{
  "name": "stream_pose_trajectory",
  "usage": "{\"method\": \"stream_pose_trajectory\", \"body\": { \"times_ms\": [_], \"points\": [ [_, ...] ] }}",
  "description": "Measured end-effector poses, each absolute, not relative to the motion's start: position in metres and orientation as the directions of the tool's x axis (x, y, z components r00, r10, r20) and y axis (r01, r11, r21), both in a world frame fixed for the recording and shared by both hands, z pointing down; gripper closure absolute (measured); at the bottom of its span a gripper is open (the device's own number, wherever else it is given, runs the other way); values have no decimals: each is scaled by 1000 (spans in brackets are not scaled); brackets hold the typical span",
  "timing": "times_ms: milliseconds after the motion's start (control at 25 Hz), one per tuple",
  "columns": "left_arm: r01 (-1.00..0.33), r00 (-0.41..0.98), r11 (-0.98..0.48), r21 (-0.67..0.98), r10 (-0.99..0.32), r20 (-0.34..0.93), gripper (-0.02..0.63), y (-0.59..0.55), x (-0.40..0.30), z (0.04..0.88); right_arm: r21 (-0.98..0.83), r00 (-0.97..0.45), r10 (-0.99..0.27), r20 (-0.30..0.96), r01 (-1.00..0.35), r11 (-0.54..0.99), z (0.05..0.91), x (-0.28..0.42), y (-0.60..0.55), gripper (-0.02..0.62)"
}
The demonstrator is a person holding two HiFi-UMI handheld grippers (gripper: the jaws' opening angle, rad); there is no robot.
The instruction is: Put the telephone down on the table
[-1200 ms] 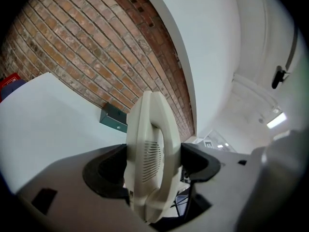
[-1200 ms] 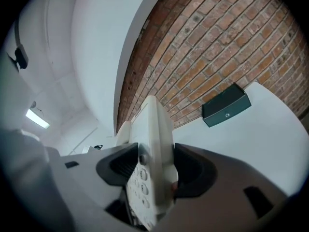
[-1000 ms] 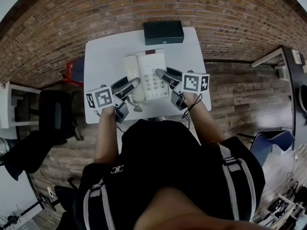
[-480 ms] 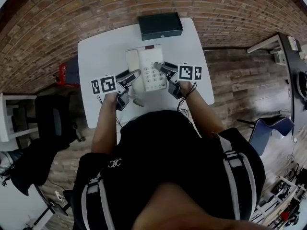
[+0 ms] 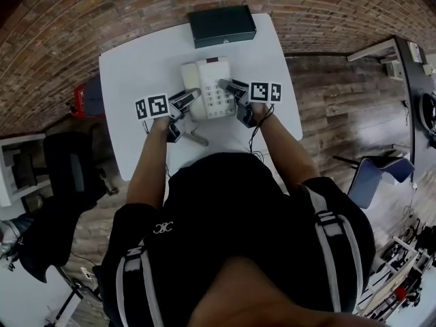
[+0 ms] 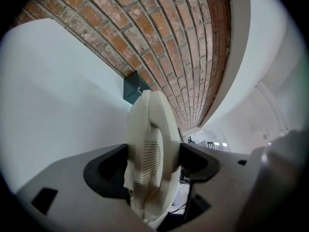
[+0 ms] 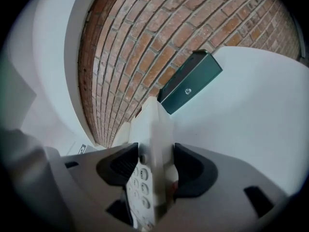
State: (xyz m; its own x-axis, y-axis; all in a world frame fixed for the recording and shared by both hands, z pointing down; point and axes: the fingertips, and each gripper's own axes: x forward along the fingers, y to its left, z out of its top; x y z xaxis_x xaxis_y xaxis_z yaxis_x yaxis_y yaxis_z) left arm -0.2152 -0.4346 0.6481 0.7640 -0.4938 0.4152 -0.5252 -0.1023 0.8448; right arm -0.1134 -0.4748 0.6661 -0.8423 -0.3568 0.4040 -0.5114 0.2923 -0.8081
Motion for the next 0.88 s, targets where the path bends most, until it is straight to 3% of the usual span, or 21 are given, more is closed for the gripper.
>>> {"method": "stream_pose_trajectory", "body": {
  "times_ms": [880],
  "points": [
    [-542, 770, -55, 838, -431, 470, 288, -449, -197, 700, -792, -814, -314, 489, -565, 230, 719, -96, -488, 378]
  ]
}}
